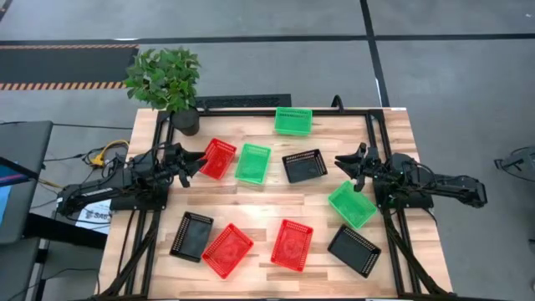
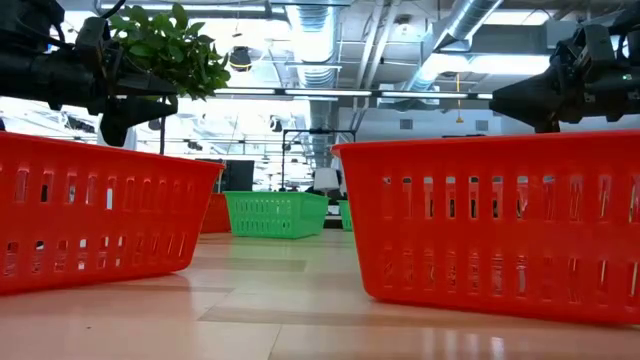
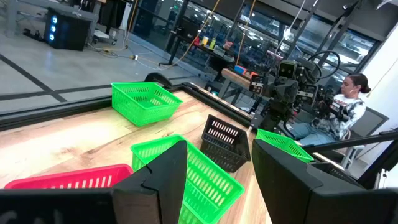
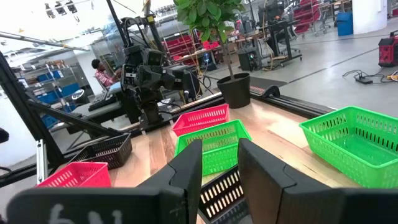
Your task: Stack baskets by color
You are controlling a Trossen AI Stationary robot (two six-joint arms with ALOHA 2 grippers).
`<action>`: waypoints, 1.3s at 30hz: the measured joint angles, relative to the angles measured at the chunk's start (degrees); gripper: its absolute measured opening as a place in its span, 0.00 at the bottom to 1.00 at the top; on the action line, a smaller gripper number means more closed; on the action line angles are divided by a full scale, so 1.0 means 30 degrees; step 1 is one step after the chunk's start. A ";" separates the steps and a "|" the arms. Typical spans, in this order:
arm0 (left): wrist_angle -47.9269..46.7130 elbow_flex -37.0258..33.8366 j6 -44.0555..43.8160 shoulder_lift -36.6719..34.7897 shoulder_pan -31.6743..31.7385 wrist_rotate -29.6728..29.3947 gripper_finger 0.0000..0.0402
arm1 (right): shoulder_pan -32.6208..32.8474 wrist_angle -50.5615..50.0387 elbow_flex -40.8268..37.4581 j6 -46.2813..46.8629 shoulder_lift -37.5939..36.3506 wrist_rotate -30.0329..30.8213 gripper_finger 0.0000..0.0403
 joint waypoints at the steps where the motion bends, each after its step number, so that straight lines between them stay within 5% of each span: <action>1: 0.0000 0.0000 0.0000 0.0003 0.0004 0.0000 0.42 | -0.0003 -0.0001 0.0000 -0.0001 0.0001 -0.0001 0.31; 22: 0.0017 0.0000 -0.0769 0.0000 0.0002 -0.0051 0.42 | -0.0005 -0.0002 0.0006 -0.0001 0.0002 0.0005 0.31; 39: 0.0081 0.0000 -0.4098 0.0039 -0.0003 0.0357 0.42 | 0.0002 -0.0002 0.0006 0.0006 0.0002 0.0005 0.31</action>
